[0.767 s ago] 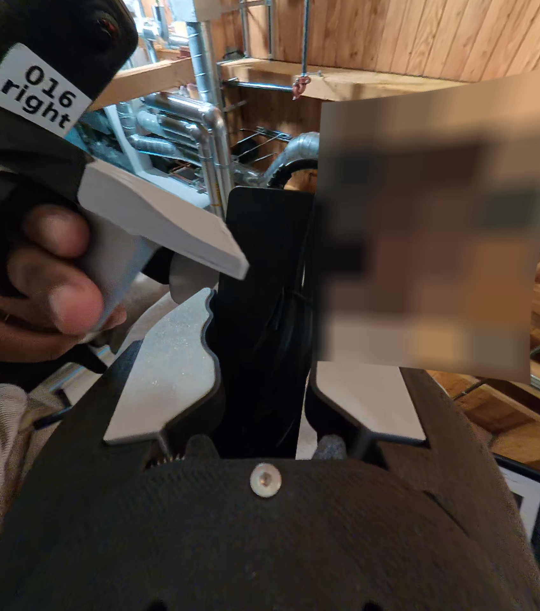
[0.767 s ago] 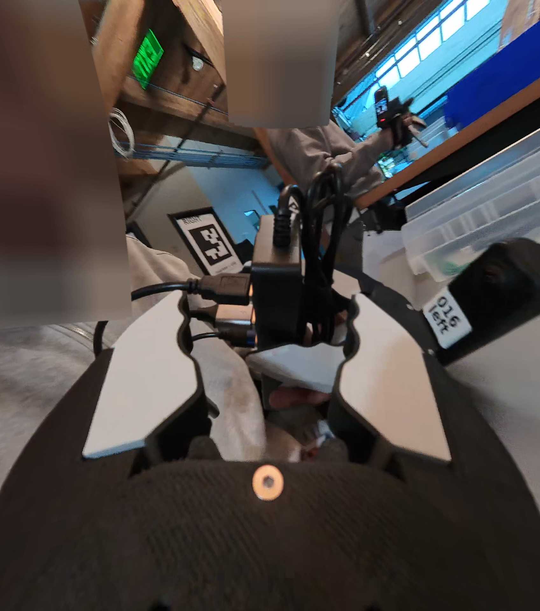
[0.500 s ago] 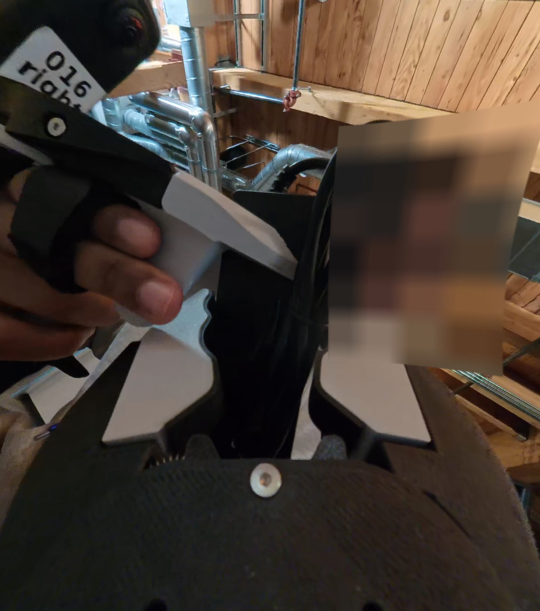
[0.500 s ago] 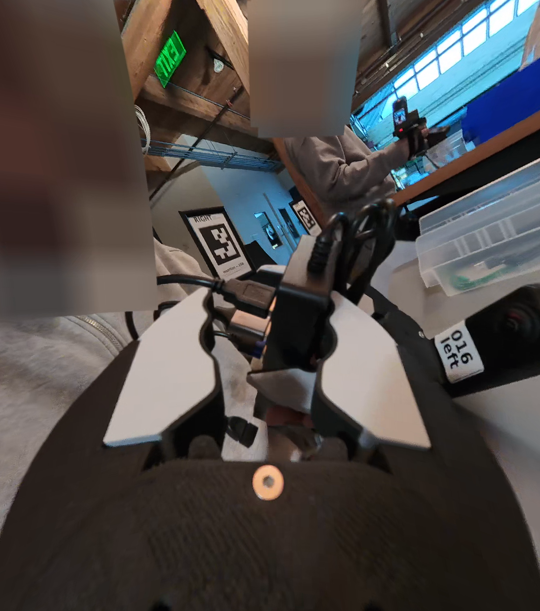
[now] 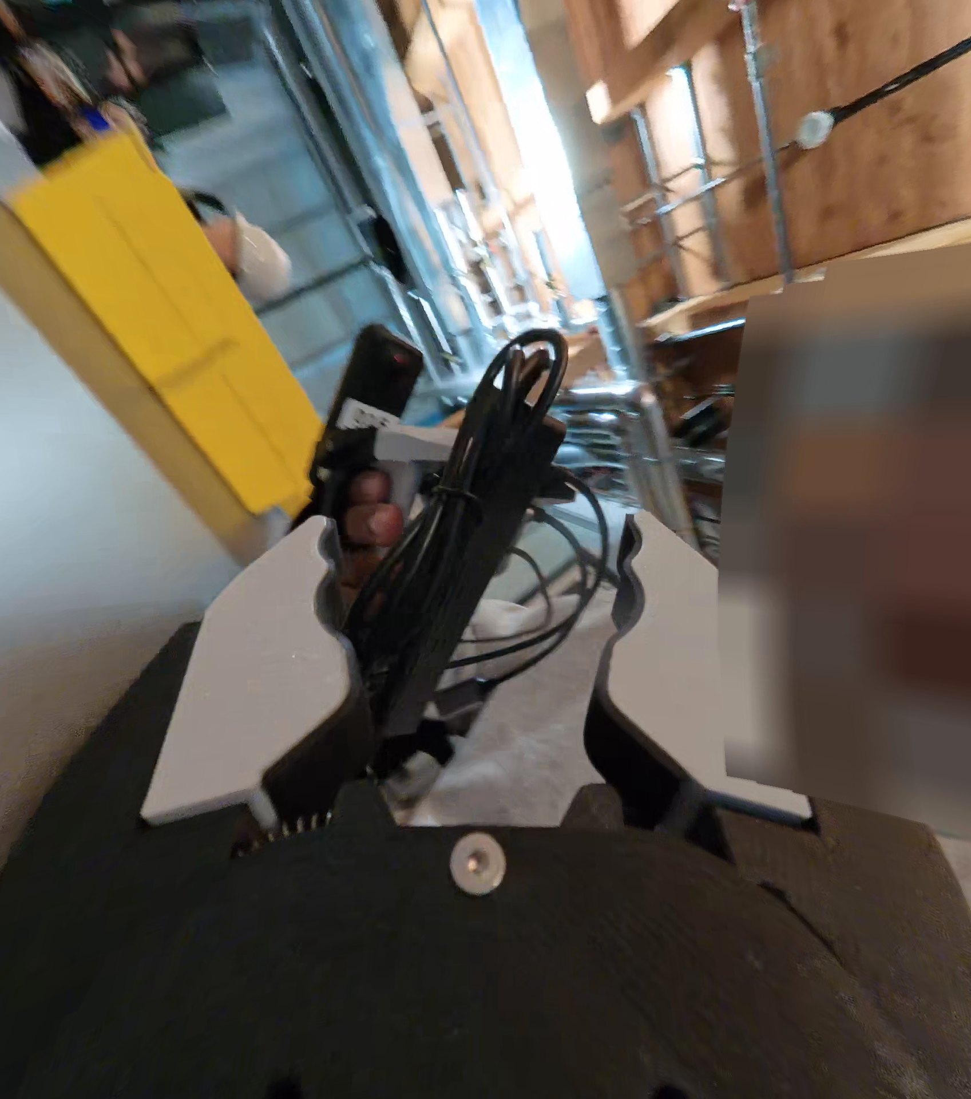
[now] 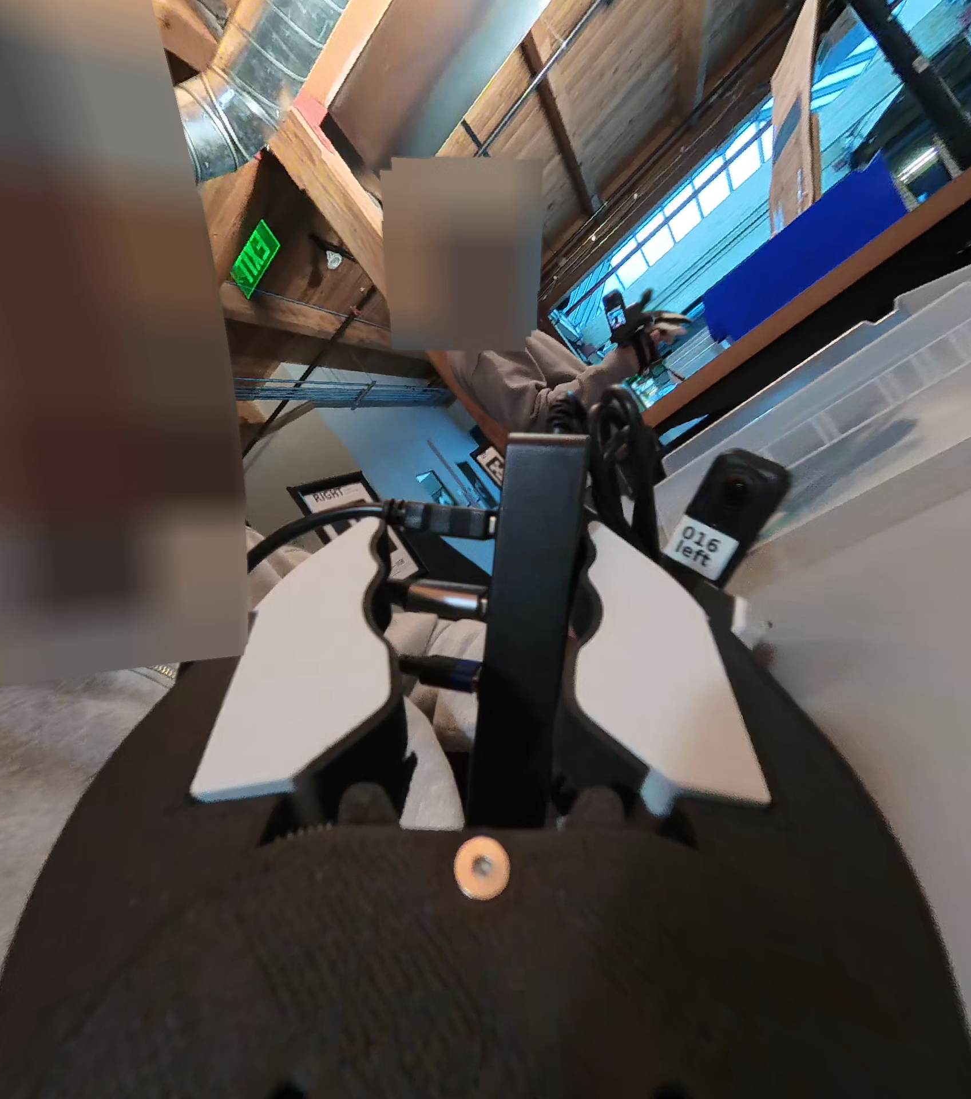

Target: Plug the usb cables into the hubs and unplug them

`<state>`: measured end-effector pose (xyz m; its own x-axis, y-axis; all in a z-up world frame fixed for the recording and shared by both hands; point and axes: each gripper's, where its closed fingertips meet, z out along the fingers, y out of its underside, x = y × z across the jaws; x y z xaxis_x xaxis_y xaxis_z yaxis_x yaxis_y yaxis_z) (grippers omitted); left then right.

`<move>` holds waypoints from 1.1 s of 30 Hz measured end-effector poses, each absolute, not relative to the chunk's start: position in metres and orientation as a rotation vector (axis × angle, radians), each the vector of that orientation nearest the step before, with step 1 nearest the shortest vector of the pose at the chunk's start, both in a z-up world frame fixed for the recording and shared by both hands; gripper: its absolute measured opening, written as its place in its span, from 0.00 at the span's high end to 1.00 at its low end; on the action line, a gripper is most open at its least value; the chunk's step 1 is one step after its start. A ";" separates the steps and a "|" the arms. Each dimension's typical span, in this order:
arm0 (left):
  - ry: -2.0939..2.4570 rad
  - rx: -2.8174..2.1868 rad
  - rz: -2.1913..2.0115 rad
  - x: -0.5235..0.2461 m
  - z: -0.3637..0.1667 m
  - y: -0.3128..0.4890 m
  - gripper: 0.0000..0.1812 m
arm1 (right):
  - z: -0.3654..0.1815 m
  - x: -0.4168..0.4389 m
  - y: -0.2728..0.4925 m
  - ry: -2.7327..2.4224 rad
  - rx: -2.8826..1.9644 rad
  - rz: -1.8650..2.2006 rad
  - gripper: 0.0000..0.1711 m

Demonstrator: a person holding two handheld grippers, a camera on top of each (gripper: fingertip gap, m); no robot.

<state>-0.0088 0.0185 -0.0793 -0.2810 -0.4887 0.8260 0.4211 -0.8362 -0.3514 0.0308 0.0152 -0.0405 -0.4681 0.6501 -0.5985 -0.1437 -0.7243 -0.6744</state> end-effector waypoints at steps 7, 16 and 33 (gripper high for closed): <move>0.200 -1.600 -1.641 -0.016 -0.096 0.034 0.50 | -0.041 0.037 0.033 -0.660 -1.249 2.176 0.65; 0.537 -1.786 -1.421 0.041 -0.124 0.004 0.48 | -0.045 0.035 0.044 -0.503 -1.270 2.168 0.65; 0.470 -1.736 -1.664 0.038 -0.114 -0.002 0.82 | -0.041 0.031 0.042 -0.499 -1.255 2.064 0.64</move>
